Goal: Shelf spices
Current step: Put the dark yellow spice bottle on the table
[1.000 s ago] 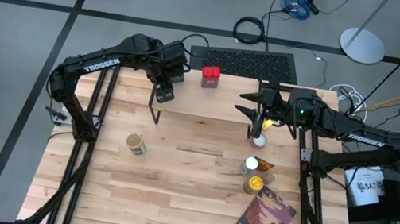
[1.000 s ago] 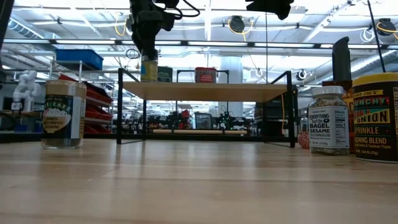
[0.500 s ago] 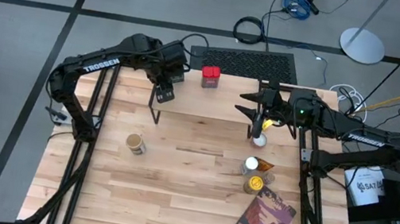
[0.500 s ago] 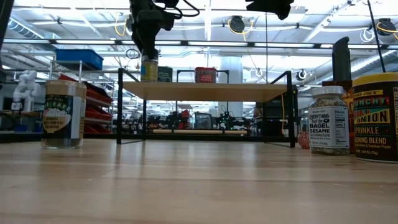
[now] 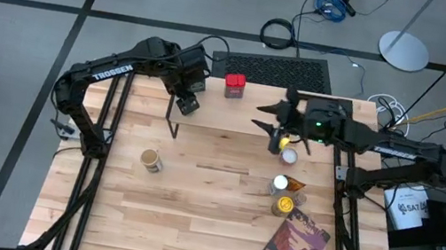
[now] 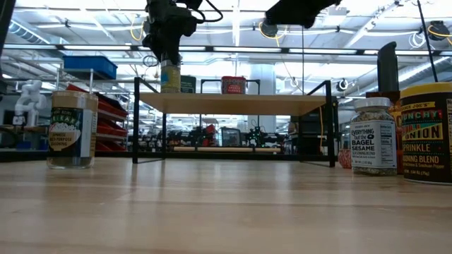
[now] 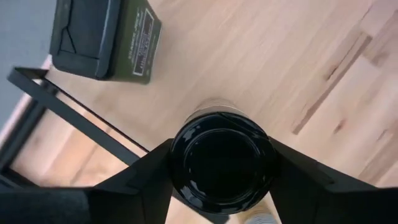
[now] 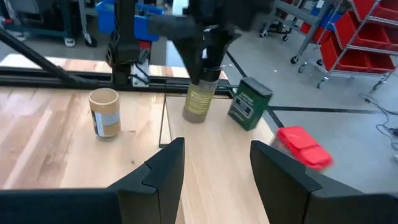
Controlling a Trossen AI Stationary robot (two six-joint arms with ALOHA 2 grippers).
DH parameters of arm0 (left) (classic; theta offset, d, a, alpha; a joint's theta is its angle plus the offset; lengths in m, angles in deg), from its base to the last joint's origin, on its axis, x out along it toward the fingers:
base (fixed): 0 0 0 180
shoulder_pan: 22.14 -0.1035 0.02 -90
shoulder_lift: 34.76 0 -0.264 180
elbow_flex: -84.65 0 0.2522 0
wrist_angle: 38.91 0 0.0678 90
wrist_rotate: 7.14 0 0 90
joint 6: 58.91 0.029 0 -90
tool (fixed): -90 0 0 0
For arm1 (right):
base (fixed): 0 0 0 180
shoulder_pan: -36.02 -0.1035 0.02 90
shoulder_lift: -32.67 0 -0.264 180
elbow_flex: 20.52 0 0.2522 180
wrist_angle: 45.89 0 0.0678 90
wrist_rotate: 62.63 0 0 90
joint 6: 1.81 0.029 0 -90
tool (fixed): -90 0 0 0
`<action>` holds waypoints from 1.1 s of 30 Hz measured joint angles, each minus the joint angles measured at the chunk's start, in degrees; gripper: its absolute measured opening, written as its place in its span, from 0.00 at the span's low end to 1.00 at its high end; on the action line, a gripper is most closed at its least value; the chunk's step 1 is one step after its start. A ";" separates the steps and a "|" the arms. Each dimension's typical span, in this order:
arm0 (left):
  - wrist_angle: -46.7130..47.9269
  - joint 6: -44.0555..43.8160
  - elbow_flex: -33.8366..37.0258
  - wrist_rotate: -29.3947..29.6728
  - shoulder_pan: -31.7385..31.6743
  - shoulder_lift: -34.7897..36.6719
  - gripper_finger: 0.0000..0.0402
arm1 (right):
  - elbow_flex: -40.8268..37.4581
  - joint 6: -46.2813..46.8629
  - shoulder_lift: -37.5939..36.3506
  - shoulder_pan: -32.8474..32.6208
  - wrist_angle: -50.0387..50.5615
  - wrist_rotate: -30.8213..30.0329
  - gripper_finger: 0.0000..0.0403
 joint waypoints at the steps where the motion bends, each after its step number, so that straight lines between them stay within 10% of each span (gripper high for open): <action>1: 0.04 -0.51 -0.18 -0.45 0.02 0.00 0.56 | 0.00 -0.44 1.40 0.00 -0.99 0.30 0.43; 21: 3.58 -19.89 -5.66 -3.36 2.45 0.08 0.56 | -0.07 -7.28 27.61 -1.15 -37.31 -3.58 0.48; 33: -1.36 -32.51 -5.64 3.48 9.19 0.09 0.56 | -0.07 1.28 34.06 -5.00 -45.23 -5.05 0.74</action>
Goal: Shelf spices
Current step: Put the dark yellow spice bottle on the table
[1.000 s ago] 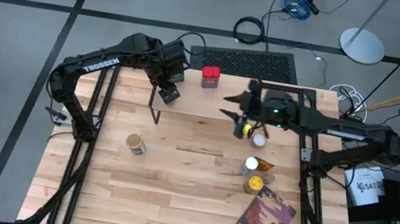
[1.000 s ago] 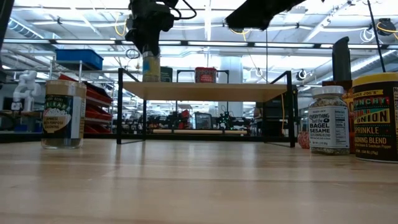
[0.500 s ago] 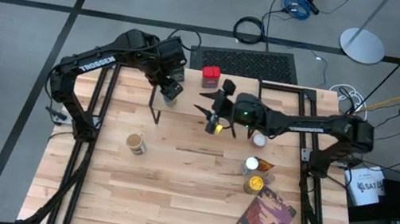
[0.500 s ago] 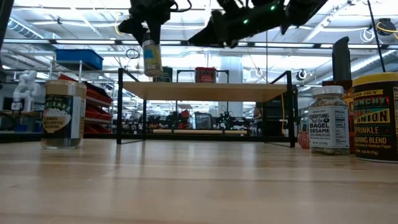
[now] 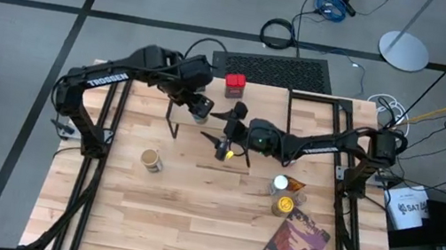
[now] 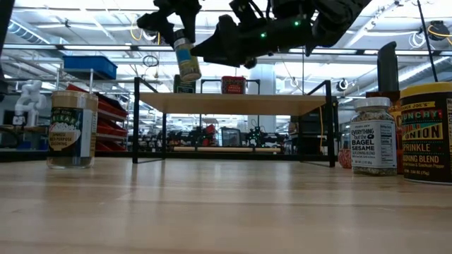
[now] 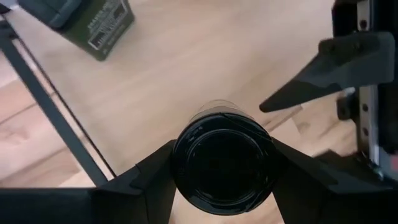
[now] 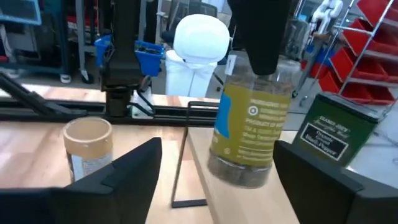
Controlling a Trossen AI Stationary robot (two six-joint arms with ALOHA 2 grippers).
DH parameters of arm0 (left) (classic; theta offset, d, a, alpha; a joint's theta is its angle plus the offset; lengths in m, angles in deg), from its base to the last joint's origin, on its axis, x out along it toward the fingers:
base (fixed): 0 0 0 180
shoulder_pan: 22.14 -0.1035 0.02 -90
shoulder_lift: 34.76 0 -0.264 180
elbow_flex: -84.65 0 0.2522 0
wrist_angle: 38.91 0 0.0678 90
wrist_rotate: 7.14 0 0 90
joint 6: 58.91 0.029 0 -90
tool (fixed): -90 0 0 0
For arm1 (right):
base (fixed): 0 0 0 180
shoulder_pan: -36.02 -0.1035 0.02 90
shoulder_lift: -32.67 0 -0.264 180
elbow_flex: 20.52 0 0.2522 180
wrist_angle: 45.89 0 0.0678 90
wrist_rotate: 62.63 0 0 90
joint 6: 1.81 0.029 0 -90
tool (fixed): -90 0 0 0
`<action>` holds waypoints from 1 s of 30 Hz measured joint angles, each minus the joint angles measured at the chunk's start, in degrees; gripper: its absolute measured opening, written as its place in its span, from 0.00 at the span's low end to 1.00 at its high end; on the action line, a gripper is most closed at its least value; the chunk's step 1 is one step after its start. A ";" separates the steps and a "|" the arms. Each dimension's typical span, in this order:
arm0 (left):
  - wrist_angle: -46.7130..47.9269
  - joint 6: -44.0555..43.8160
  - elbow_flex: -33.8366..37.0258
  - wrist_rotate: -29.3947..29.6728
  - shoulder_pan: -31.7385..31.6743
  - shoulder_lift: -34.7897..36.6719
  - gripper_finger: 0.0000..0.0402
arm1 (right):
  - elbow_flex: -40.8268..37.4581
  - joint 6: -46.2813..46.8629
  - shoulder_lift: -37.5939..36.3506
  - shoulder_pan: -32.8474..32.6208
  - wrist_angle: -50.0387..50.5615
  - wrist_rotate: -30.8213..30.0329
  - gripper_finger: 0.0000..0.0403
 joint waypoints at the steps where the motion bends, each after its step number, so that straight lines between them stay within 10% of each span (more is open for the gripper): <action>1: 0.03 -0.65 0.01 0.96 0.39 0.00 0.56 | 0.00 0.85 0.01 -0.09 0.01 -0.62 0.75; 20: -7.20 -3.89 0.05 6.34 7.83 0.04 0.56 | 6.24 -1.48 0.01 -0.12 8.52 -6.71 0.75; 30: -7.02 -4.98 0.05 7.23 8.12 0.04 0.56 | 6.29 -1.06 0.01 -0.23 8.88 -5.45 0.48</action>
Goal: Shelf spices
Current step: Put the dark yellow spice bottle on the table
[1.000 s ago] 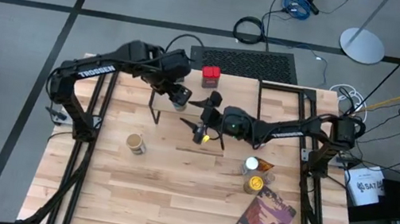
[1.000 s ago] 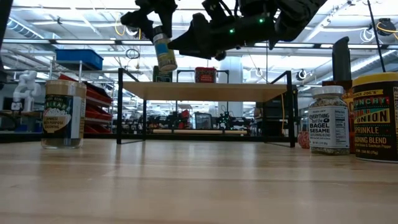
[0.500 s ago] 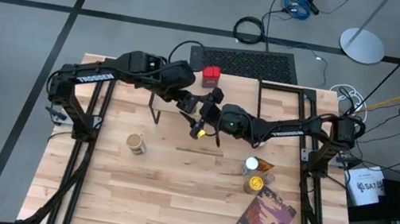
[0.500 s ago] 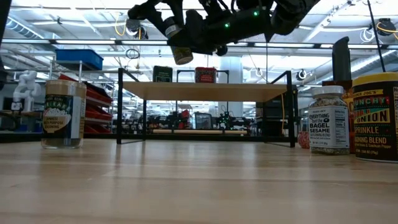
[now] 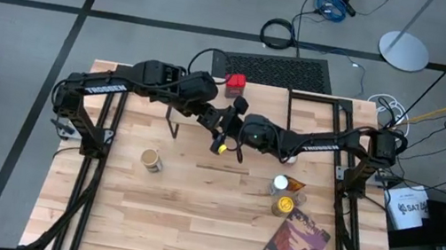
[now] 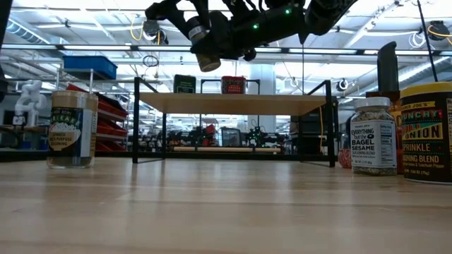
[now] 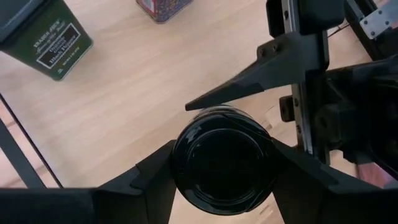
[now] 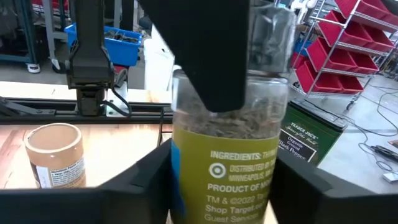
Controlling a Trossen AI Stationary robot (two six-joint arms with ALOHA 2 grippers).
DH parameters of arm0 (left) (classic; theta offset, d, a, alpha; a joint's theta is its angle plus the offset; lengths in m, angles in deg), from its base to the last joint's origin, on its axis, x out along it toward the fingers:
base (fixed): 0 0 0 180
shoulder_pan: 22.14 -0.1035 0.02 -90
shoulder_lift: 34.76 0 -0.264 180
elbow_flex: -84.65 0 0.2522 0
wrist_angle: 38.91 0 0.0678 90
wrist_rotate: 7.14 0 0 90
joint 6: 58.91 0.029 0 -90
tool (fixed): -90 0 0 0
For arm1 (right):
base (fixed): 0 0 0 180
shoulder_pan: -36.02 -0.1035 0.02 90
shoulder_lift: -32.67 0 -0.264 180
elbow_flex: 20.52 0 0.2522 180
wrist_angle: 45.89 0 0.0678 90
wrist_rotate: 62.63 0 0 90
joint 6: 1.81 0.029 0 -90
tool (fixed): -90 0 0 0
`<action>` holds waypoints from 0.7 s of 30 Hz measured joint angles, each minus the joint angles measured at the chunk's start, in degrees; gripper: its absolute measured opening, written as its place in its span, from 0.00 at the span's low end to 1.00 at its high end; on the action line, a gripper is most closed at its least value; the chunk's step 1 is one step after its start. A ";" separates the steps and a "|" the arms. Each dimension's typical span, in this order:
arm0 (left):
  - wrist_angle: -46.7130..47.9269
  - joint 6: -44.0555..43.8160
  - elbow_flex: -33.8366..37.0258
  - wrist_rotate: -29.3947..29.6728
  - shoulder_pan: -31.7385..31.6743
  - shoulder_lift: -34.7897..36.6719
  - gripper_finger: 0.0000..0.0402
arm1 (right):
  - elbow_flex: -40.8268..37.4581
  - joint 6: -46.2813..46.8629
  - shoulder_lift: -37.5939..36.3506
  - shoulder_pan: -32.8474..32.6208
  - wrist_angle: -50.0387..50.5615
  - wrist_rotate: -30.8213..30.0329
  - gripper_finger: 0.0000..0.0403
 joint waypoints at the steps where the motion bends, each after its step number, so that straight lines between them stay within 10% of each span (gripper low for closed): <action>1: 0.00 0.01 0.00 0.07 0.00 0.00 0.56 | 0.00 0.01 0.00 0.00 0.01 0.01 0.45; 21: -0.40 2.86 0.00 4.20 0.83 0.00 0.70 | 0.02 1.31 0.03 -0.04 0.75 3.25 0.37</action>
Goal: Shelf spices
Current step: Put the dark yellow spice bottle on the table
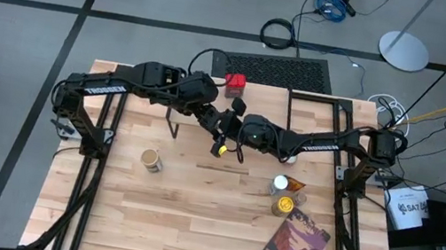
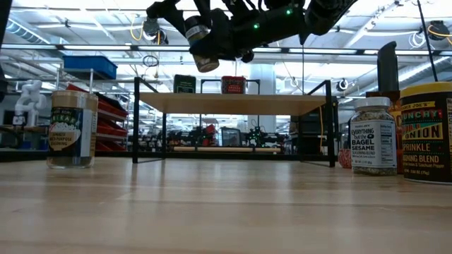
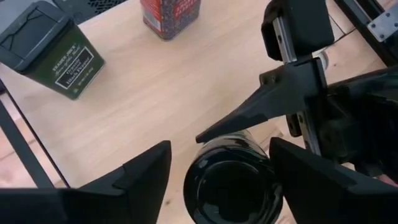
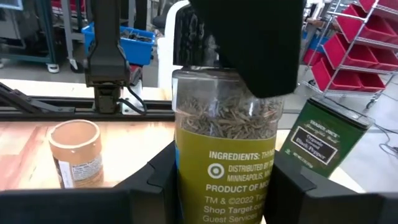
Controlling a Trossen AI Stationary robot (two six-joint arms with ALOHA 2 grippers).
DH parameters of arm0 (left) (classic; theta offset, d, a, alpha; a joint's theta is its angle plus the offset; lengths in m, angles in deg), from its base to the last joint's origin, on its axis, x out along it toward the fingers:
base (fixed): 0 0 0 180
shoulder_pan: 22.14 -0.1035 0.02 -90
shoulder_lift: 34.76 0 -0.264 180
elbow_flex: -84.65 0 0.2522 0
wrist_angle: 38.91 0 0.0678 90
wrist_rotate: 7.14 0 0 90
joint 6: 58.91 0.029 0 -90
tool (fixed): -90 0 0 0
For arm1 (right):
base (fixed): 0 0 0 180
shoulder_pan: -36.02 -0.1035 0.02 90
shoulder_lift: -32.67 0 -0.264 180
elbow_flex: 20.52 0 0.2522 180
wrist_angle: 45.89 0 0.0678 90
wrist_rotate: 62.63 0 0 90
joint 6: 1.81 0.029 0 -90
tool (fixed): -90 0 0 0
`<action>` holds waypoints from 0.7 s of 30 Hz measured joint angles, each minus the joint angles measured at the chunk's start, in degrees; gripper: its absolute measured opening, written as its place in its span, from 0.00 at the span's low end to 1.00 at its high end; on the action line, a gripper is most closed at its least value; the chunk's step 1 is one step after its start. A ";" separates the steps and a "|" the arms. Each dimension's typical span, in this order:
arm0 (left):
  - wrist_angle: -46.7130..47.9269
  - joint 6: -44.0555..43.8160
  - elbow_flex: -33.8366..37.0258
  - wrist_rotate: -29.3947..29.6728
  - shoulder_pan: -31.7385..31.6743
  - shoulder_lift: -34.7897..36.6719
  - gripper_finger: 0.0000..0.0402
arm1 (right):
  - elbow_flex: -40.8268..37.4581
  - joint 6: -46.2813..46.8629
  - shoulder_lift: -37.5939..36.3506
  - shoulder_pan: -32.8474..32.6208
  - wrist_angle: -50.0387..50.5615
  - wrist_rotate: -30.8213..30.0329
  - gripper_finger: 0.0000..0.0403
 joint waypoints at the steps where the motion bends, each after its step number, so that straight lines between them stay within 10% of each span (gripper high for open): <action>1: 0.02 0.01 0.00 0.07 0.00 0.00 0.71 | 0.00 0.16 0.01 0.00 -0.01 -0.01 0.37; 21: 1.46 34.47 -0.07 -8.85 3.22 11.10 0.73 | 0.00 8.15 -0.01 0.07 -0.41 15.32 0.37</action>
